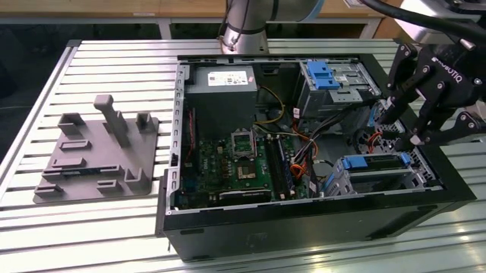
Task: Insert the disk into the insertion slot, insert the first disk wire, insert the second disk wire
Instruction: 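Insert the first disk wire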
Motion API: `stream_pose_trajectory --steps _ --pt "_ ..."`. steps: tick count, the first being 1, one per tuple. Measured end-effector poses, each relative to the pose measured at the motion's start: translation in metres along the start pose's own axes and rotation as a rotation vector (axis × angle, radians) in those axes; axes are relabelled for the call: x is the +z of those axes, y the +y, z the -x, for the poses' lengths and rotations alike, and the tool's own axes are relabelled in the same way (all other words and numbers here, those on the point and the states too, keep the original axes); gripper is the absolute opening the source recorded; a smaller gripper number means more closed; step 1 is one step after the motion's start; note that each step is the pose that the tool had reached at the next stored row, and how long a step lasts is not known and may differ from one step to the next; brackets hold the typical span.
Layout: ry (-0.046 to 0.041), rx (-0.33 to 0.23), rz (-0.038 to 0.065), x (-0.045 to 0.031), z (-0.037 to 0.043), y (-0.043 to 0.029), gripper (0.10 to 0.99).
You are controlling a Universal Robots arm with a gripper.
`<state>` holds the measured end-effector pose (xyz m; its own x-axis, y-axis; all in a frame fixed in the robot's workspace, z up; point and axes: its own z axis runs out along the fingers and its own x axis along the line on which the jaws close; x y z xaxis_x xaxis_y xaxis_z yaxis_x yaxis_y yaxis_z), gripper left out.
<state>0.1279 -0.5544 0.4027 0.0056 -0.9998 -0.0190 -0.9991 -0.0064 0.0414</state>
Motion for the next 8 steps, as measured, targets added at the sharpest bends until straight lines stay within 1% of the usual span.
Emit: stream_pose_trajectory --steps 4,5,6,7,8 --pt "0.0099 0.000 0.004 0.0006 0.0044 -0.0080 0.498" --pt "0.0148 0.001 0.005 0.0007 0.0050 -0.0103 0.498" --pt "0.0242 0.001 0.006 0.0008 0.0055 -0.0121 0.498" --pt "0.0381 0.002 0.007 0.0008 0.0058 -0.0136 0.498" --pt "0.0554 0.003 0.008 0.0008 0.0062 -0.0148 0.498"
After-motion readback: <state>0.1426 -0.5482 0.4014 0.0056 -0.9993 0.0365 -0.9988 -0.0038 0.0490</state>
